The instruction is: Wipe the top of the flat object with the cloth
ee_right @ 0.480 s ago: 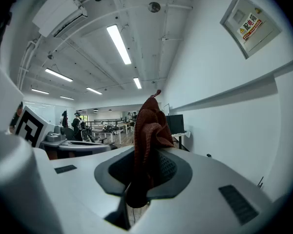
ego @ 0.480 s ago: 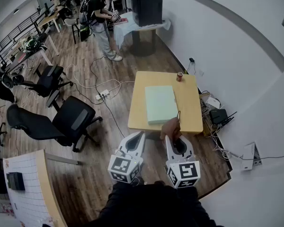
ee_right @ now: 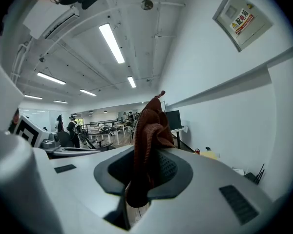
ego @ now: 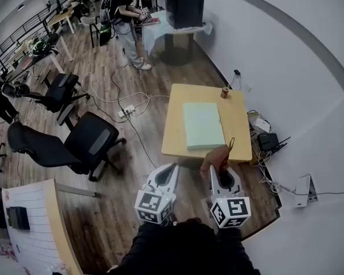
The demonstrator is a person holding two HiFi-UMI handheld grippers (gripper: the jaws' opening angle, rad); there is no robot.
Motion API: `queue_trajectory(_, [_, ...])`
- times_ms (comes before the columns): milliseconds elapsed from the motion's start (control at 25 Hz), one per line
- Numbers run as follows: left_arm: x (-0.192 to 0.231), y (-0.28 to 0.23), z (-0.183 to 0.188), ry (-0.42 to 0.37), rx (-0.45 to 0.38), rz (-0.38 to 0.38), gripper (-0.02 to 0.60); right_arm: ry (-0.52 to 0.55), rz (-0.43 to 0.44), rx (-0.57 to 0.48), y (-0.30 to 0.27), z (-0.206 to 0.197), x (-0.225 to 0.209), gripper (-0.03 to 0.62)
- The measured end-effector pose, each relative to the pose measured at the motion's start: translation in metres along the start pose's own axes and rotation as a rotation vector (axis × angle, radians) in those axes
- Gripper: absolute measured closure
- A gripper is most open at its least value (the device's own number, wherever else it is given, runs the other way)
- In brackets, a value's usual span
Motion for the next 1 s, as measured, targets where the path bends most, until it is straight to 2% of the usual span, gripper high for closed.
queue_trajectory(240, [0.027, 0.006, -0.023, 0.04, 0.052, -0.001, 0.548, -0.019, -0.022, 0.077, -0.02, -0.021, 0.009, 0.51])
queue_trajectory(480, [0.051, -0.018, -0.037, 0.087, 0.093, -0.009, 0.548, -0.024, -0.02, 0.143, -0.049, -0.037, 0.008, 0.51])
queue_trajectory(760, [0.084, -0.089, -0.034, 0.103, 0.116, 0.004, 0.548, -0.035, 0.001, 0.155, -0.121, -0.033, -0.031, 0.51])
queue_trajectory(1000, [0.114, -0.177, -0.017, 0.096, 0.139, 0.022, 0.546, -0.047, 0.034, 0.152, -0.2, -0.016, -0.083, 0.508])
Point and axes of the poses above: the fingertips, and each gripper's own axes: y backward along the fingers, x to its left, z out of its top, the point moved 6 cm from there along y, backward along the fingers, and after that the axes turned 3 degrees about -z, right-handed, at the moved point
